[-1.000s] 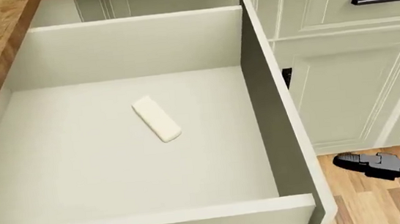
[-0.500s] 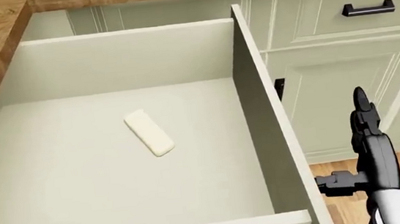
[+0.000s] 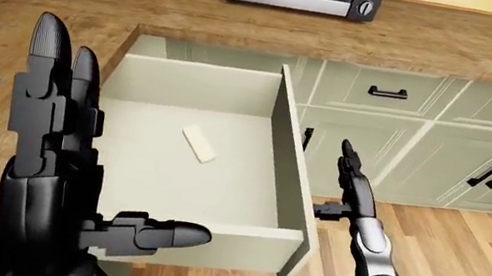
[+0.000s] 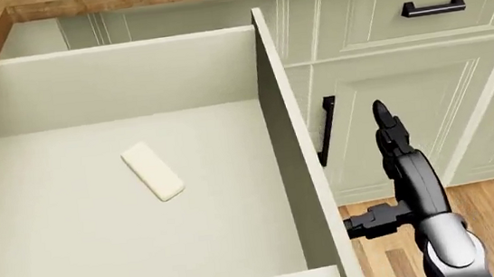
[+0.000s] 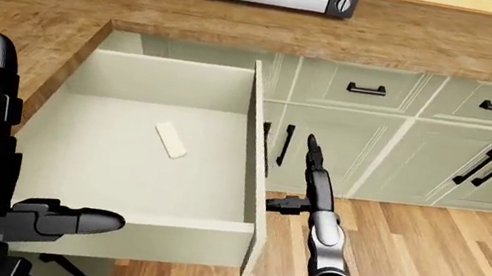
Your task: Close the right drawer.
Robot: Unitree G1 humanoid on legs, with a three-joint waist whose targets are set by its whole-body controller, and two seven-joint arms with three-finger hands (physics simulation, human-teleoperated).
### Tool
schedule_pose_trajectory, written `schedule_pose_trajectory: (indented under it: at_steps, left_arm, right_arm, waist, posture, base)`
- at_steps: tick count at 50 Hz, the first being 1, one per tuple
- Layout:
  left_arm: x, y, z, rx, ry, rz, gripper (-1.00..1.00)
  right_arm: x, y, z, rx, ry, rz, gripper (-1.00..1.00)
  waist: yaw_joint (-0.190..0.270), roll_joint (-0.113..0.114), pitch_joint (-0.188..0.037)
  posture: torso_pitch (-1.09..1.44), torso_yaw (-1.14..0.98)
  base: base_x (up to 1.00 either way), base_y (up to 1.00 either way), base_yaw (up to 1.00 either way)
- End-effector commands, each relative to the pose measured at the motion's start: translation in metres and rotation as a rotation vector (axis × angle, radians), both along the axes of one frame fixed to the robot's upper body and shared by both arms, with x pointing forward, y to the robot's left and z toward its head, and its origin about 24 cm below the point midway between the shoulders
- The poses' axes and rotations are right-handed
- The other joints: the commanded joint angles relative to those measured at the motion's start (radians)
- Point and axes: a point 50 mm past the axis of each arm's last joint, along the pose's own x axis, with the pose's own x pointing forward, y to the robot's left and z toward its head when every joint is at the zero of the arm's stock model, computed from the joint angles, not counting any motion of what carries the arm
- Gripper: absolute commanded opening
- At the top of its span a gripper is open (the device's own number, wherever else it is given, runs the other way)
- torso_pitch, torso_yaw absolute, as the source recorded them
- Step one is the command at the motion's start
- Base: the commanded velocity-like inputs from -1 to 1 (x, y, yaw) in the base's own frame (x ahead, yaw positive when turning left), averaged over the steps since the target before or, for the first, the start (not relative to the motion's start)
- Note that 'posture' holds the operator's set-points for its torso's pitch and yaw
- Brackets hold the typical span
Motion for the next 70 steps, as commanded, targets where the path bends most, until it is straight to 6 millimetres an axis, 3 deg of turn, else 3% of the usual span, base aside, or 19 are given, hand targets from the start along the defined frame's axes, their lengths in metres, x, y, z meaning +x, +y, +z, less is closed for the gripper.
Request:
schedule_pose_trajectory:
  at_steps: [1, 41, 70]
  left_arm:
    - [-0.007, 0.000, 0.009, 0.002, -0.068, -0.001, 1.00]
    - [-0.008, 0.000, 0.010, 0.000, -0.068, -0.004, 1.00]
    - [-0.009, -0.001, 0.010, 0.001, -0.069, -0.005, 1.00]
  right_arm:
    - [0.012, 0.013, 0.027, -0.003, -0.134, 0.068, 1.00]
    - [-0.001, 0.087, 0.001, -0.104, -0.075, 0.309, 1.00]
    - [-0.002, 0.131, 0.003, -0.153, -0.076, 0.451, 1.00]
  waist:
    - [0.006, -0.004, -0.023]
    - [0.011, 0.002, -0.029]
    - [0.010, 0.009, -0.029]
  posture:
    - [0.00, 0.00]
    - [0.00, 0.00]
    - [0.00, 0.00]
  base:
    - [0.00, 0.00, 0.00]
    - [0.00, 0.00, 0.00]
    - [0.00, 0.00, 0.00]
